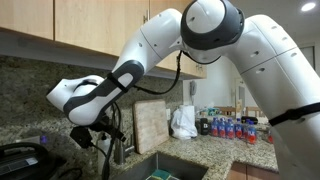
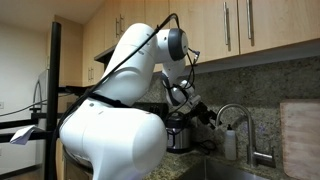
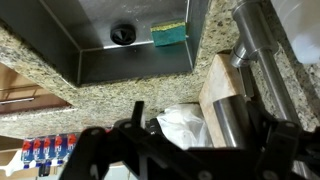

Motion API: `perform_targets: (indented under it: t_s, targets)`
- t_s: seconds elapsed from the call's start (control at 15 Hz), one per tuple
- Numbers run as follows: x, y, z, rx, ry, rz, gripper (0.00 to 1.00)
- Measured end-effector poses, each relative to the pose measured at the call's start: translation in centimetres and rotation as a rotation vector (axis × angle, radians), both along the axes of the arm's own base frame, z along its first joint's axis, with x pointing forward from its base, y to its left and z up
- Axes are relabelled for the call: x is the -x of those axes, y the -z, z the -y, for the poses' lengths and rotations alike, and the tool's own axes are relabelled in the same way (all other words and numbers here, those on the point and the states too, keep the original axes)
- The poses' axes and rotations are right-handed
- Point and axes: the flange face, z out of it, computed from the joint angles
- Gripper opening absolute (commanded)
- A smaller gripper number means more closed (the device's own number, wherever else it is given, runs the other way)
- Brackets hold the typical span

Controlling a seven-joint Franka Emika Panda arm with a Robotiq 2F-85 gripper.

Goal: Turn the tap nozzle to the right

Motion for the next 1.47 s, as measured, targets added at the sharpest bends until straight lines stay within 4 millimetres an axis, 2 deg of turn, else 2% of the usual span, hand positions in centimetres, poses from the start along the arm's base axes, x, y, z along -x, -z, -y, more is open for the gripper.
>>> perform_targets:
  t_s: [1.07, 1.47]
  targets:
    - [-0.1, -0.9, 0.7, -0.138, 0.095, 0.018, 1.00]
    - [0.6, -0.6, 2.0, -0.083, 0.205, 0.012, 1.00]
